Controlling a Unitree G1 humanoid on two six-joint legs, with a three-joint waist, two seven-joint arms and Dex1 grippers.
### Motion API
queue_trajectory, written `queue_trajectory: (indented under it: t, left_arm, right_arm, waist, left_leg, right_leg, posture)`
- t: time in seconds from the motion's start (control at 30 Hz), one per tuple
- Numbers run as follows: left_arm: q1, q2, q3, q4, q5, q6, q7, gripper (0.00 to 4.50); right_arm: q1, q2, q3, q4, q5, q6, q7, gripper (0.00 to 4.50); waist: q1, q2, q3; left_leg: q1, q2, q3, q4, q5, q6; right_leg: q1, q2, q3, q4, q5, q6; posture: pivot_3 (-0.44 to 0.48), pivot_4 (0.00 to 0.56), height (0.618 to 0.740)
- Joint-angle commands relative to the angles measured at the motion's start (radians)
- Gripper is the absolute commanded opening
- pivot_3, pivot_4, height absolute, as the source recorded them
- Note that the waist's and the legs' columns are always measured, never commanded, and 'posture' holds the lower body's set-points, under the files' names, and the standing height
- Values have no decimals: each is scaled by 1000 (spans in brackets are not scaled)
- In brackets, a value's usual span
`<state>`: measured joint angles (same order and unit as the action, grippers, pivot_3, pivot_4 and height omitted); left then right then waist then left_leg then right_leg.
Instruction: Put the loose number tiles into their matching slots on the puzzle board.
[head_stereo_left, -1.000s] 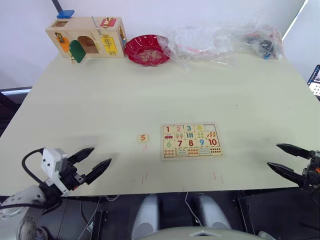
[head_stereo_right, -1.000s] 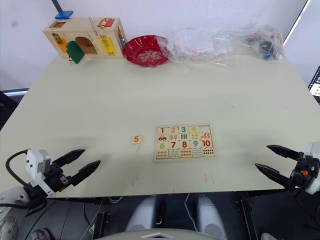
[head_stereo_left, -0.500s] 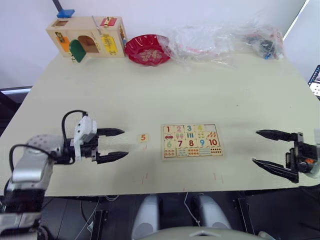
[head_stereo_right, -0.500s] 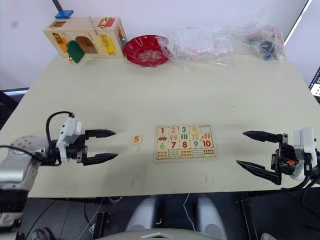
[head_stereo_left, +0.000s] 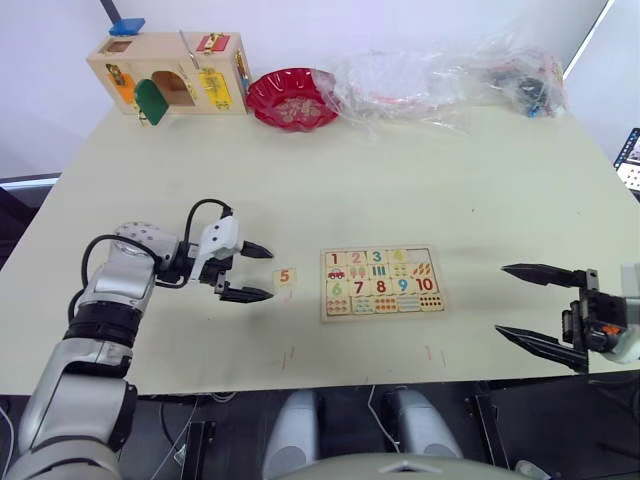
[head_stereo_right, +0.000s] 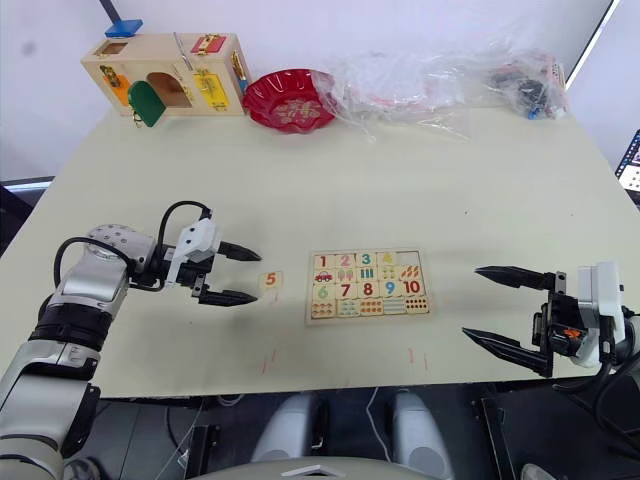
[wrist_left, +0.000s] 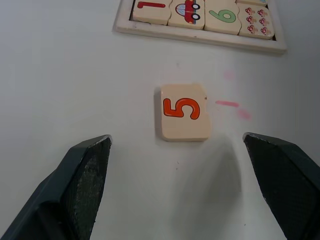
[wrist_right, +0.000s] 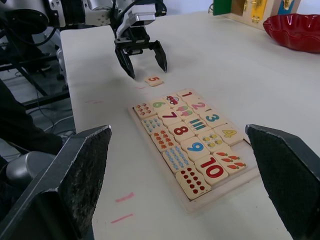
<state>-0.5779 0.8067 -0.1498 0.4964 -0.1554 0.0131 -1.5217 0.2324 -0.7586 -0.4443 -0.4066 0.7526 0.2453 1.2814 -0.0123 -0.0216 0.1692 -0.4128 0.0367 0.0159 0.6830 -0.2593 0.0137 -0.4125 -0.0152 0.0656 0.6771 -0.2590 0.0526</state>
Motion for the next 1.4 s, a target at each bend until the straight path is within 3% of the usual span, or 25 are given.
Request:
queue_trajectory:
  t: [0.03,0.17,0.27,1.2,1.23,1.4]
  left_arm:
    - [-16,-19,-9,-34,19,6,28,4474]
    - [-15,-21,-16,-50,25,23,30,4474]
    - [-11,-18,-21,-60,39,26,42,3656]
    - [70,-16,-18,-98,47,-56,73,3656]
    - [72,-14,-18,-102,47,-57,74,3110]
    - [79,-14,-16,-116,49,-53,85,3110]
  right_arm:
    - [9,9,-11,-42,5,-24,-14,4500]
    - [11,20,-7,-47,2,-30,-31,4500]
    - [17,22,-9,-49,3,-32,-35,4500]
    - [27,19,7,-46,1,-37,-47,4500]
    - [28,19,8,-47,1,-36,-48,4500]
    - [26,21,14,-47,-1,-36,-52,4500]
  waist:
    - [2,0,0]
    - [2,0,0]
    - [2,0,0]
    - [2,1,-1]
    - [2,1,-1]
    - [3,1,-1]
  left_leg:
    - [0,0,0,0,0,0]
    - [0,0,0,1,0,0]
    - [0,0,0,1,0,0]
    - [0,0,0,1,0,0]
    - [0,0,0,1,0,0]
    - [1,0,0,1,0,0]
  right_leg:
    - [0,0,0,0,0,0]
    - [0,0,0,0,0,0]
    - [0,0,0,0,0,0]
    - [0,0,0,0,0,0]
    - [0,0,0,0,0,0]
    - [1,0,0,0,0,0]
  posture:
    - [0,150,740]
    - [0,150,740]
    - [0,150,740]
    - [0,150,740]
    - [0,150,740]
    - [0,150,740]
